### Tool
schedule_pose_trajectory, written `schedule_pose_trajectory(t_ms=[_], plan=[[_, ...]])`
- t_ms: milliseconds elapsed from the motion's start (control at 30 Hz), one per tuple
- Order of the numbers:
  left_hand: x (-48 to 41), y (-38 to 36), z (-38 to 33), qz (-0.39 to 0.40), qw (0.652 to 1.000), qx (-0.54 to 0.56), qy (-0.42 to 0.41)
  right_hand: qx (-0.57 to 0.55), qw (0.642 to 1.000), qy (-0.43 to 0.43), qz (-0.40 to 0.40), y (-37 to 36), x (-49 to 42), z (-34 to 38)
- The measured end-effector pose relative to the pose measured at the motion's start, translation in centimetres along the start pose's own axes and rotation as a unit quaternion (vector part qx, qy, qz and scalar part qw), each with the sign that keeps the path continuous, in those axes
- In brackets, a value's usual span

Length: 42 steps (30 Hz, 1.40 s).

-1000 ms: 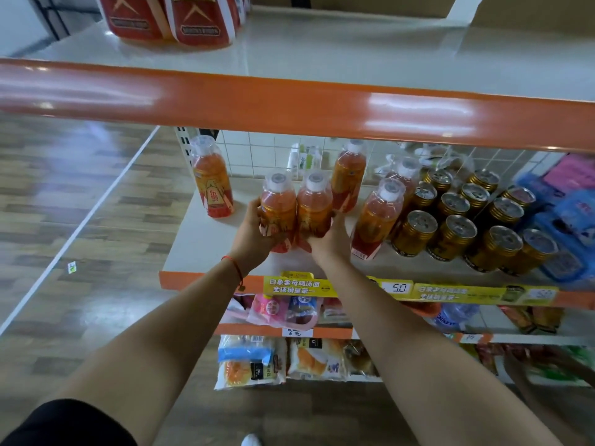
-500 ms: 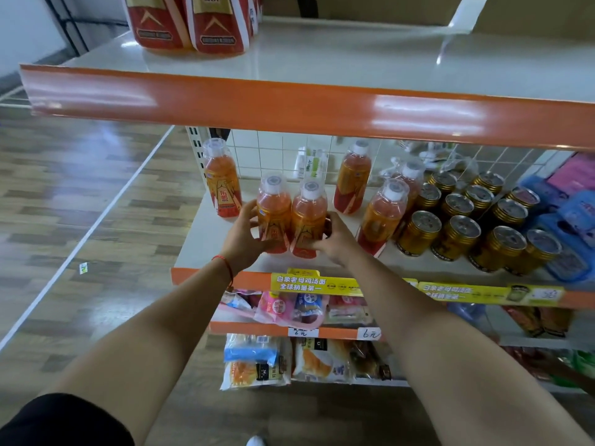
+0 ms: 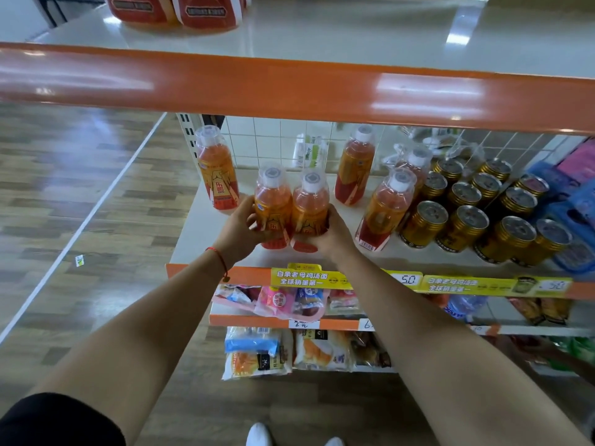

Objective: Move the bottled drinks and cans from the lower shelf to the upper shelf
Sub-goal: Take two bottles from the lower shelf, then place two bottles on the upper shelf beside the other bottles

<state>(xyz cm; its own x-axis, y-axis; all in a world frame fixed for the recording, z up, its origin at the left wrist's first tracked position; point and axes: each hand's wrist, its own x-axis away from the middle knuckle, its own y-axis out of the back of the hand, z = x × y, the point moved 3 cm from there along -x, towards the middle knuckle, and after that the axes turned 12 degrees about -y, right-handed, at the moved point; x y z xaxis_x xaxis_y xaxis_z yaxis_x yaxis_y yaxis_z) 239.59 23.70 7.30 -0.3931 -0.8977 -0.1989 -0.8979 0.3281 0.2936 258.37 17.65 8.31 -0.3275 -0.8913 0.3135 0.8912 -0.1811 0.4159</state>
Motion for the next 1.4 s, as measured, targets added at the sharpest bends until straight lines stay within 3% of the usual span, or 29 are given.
schedule_pose_trajectory(t_ms=[233, 600, 967, 1133, 1400], plan=[[2.9, 0.6, -2.6, -0.016, 1.0, 0.013, -0.022, 0.0, 0.999, 0.038, 0.015, 1.2, 2.9, 0.6], [8.7, 2.7, -12.8, -0.033, 0.996, 0.019, -0.085, 0.054, 0.99, 0.117, 0.057, 6.1, 11.6, 6.1], [12.7, 4.0, -27.1, -0.04, 0.967, 0.029, -0.249, 0.045, 0.971, 0.233, 0.025, 13.4, 23.1, 15.1], [11.8, 4.4, -33.3, -0.027, 0.956, -0.002, -0.293, 0.042, 0.96, 0.277, 0.0, 16.5, 25.2, 19.3], [5.0, 4.9, -39.1, -0.079, 0.958, -0.026, -0.275, -0.008, 0.95, 0.313, -0.023, 20.5, 21.1, 26.3]])
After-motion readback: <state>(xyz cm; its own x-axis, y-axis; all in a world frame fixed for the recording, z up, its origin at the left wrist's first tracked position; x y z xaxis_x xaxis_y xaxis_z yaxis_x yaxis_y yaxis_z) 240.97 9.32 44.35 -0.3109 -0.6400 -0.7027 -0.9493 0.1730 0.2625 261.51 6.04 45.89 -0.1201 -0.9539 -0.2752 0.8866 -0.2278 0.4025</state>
